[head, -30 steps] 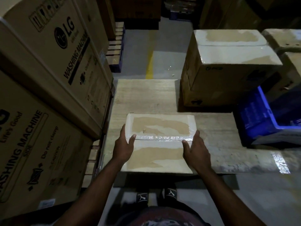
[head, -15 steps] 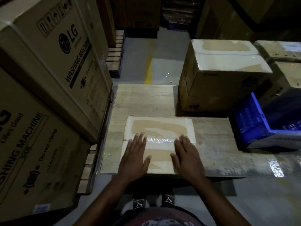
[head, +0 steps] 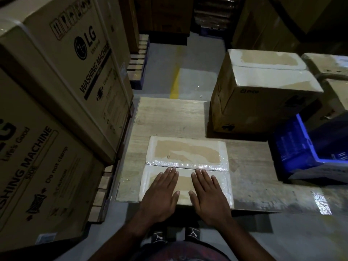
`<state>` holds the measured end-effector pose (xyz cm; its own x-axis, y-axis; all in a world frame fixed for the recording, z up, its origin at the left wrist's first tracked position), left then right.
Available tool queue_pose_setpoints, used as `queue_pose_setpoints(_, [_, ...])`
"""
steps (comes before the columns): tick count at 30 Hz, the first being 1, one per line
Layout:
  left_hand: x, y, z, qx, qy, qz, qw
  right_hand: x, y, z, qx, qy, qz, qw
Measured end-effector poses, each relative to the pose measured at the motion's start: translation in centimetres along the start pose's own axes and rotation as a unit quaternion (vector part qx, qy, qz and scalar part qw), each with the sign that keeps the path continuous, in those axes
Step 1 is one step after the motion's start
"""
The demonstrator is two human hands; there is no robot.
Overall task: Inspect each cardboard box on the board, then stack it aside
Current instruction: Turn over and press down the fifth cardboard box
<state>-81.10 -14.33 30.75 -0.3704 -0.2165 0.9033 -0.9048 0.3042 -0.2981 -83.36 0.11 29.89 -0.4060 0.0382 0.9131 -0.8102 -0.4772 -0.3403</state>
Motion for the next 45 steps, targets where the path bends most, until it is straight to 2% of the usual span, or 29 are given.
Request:
queue_pose_setpoints(4, [0.9,0.5,0.6,0.016,0.0,0.002,1.0,0.7,0.1,-0.6,0.003,0.04,0.0,0.999])
queue_pose_setpoints(8, [2.3,2.0,3.5,0.069,0.028,-0.004,0.997,1.6,1.7,-3.1,-0.041,0.04,0.015,0.998])
queue_pose_setpoints(13, [2.0,2.7,3.8,0.065,0.04,-0.003,0.997,1.6,2.3,-3.6,-0.05,0.0,0.017,0.999])
queue_pose_setpoints(23, [6.8,6.6,4.6,0.102,0.045,-0.063,0.992,4.6,5.7,-5.6,-0.076,0.047,-0.026,0.996])
queue_pose_setpoints(34, [5.5,10.3,6.4,0.101,0.081,-0.018,0.991,5.5,8.6,-7.0,-0.105,-0.013,-0.024,0.994])
queue_pose_setpoints(38, [6.2,9.4,6.6,0.129,0.058,-0.052,0.989,6.0,8.1,-7.2,-0.106,0.029,-0.05,0.993])
queue_pose_setpoints(41, [6.8,7.5,9.0,0.262,-0.035,-0.104,0.959,6.7,6.2,-9.7,-0.212,0.133,-0.129,0.959])
queue_pose_setpoints(43, [6.5,6.3,10.4,0.331,-0.147,-0.109,0.926,6.3,4.6,-12.2,-0.31,0.271,-0.146,0.9])
queue_pose_setpoints(45, [5.9,5.7,11.4,0.358,-0.267,-0.105,0.889,5.5,3.8,-13.2,-0.365,0.366,-0.117,0.848])
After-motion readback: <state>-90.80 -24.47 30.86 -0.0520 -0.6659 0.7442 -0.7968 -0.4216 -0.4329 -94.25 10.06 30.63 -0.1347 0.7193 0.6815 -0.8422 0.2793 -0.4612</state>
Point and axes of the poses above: each hand's wrist, its own y-axis towards the middle knuckle, its own x-axis out of the back of the hand, z = x × y, the point moved 10 cm from there along y, towards the middle knuckle, and after that the axes turned 15 degrees about z, right-handed, at the moved point
